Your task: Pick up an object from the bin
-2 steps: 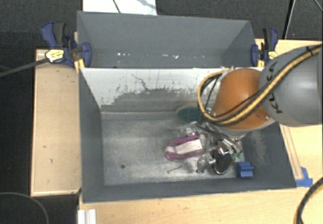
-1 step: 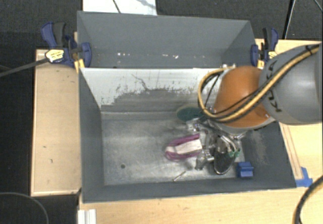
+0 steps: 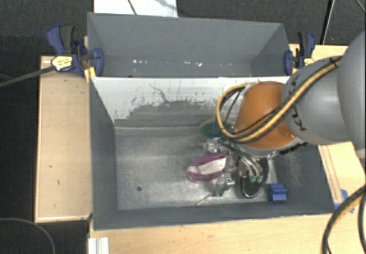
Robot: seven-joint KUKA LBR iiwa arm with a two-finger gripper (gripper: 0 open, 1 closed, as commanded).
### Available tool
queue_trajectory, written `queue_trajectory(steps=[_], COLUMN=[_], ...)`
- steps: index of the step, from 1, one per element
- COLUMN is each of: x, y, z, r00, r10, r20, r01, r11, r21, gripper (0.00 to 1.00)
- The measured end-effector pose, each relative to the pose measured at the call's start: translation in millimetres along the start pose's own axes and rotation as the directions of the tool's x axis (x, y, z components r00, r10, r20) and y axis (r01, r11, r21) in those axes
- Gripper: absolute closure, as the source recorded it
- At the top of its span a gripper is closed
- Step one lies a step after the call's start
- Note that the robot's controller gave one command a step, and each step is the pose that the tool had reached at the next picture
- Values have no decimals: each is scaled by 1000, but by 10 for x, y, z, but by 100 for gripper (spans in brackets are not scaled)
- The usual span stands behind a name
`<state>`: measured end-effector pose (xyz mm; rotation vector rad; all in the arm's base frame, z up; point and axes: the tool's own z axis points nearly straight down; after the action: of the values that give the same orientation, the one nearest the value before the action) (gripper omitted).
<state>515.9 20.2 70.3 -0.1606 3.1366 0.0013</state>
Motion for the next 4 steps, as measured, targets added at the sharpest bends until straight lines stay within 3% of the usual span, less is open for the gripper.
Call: queue_trajectory(steps=[1,2,3,4], x=[200,209,188,175], y=[197,201,199,198], z=[-10,-16,-759,-1084], r00=[988,989,990,991], r10=[154,150,144,137], r20=[3,2,7,4], r01=[-154,-150,-144,-137], r11=[988,989,990,991], r21=[0,0,0,0], gripper=[0,100,100,100])
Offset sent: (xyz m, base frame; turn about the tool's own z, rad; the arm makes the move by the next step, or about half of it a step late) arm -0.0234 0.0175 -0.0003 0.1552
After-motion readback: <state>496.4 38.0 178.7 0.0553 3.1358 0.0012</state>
